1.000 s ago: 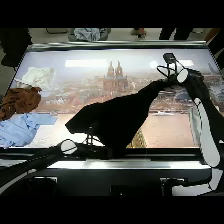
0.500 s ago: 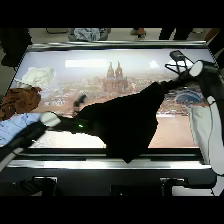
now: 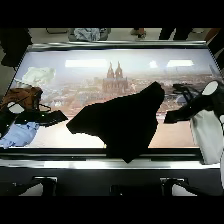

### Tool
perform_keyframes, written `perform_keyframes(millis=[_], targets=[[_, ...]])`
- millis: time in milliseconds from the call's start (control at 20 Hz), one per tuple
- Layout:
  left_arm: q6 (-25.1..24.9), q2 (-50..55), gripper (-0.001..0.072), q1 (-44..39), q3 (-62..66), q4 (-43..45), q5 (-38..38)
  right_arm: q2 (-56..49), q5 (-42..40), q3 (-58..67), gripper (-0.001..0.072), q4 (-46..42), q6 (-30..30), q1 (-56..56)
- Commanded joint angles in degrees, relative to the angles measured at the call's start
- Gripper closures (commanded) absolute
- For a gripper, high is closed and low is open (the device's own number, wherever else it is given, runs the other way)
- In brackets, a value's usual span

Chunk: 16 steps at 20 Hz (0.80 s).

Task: Fold the shirts.

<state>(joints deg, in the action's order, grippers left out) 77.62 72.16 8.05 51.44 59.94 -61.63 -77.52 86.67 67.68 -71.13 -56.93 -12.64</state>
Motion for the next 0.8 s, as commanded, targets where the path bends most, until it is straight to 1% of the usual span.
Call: perform_keyframes(millis=[0,150,350,400,500,550,600,650,750], targets=[[-2.73,6.03,0.0033,0.02,0.04,1.09,0.85,2.62,2.4,-8.83,0.002,7.76,3.41,-0.26],[-4.35,8.13,0.0032,-2.1,0.07,1.09,2.91,2.62,1.25,-11.85,0.002,8.02,3.39,-0.26],[-4.35,9.46,0.0034,-4.31,0.07,0.39,6.64,2.62,-1.11,-15.34,0.002,8.63,3.13,-0.26],[-4.37,9.99,0.0045,-4.96,0.07,-0.57,7.17,2.62,-1.57,-16.44,0.0018,9.01,3.15,-0.26],[-4.35,11.02,0.0194,-6.29,0.07,-2.1,7.45,2.62,-2.95,-18.82,0.0017,9.01,3.15,-0.26],[-4.35,11.43,0.0246,-6.84,0.07,-2.51,7.34,2.62,-3.67,-20.15,0.0017,9.25,3.15,-0.26],[-4.35,11.58,0.047,-7.19,0.07,-2.54,7.19,2.62,-4.2,-21.49,0.0017,9.94,3.15,-0.26],[-4.44,11.47,0.067,-7.17,0.09,-2.95,6.62,2.62,-4.74,-22.84,0.0017,10.84,3.19,-0.26],[-4.44,10.93,0.0674,-7.04,0.11,-3.15,5.68,2.62,-6.86,-25.99,0.0017,14.1,4.13,-0.24]])
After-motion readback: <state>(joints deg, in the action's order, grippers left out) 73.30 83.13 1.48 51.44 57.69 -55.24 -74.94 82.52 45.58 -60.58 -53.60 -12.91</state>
